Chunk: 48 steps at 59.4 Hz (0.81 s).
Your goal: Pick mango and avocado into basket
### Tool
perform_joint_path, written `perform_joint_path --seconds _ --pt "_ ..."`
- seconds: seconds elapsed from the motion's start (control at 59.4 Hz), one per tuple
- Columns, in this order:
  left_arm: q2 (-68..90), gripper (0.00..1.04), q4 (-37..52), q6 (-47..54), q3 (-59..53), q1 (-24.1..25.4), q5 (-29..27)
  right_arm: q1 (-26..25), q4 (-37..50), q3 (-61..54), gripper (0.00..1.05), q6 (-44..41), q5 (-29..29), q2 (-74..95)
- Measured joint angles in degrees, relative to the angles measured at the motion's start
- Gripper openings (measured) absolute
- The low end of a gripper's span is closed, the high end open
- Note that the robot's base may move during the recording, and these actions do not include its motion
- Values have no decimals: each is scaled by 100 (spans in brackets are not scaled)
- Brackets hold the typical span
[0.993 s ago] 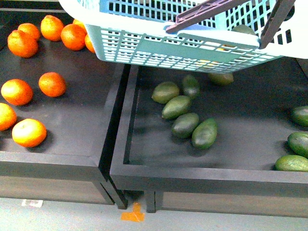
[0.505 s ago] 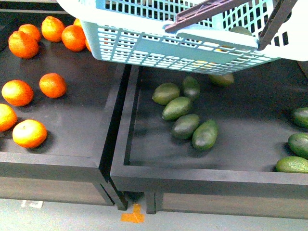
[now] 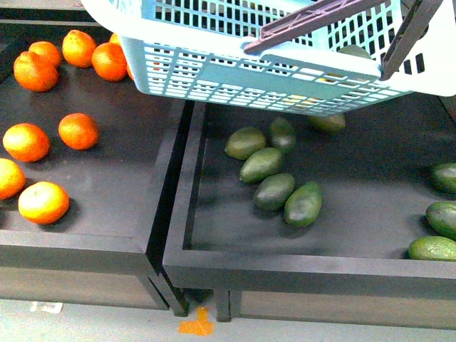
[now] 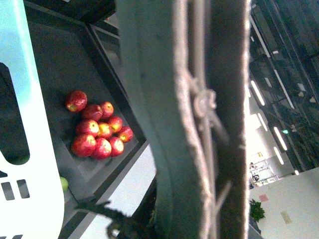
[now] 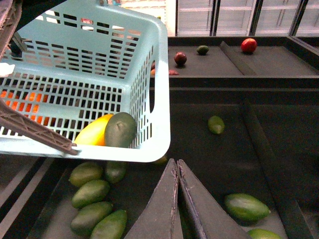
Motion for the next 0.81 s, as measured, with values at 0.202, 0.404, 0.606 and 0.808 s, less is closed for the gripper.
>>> perform_joint_path --seconds 0.202,0.404,0.606,0.808 --pt "0 5 0 4 0 0 4 0 -428 -181 2 0 0 -608" --pt "0 5 0 2 0 0 2 0 -525 -348 2 -2 0 -975" --pt "0 5 0 2 0 0 0 0 -1054 -348 2 -2 0 -1556" --pt "0 5 0 0 0 0 0 0 -1502 -348 2 -2 0 -2011"
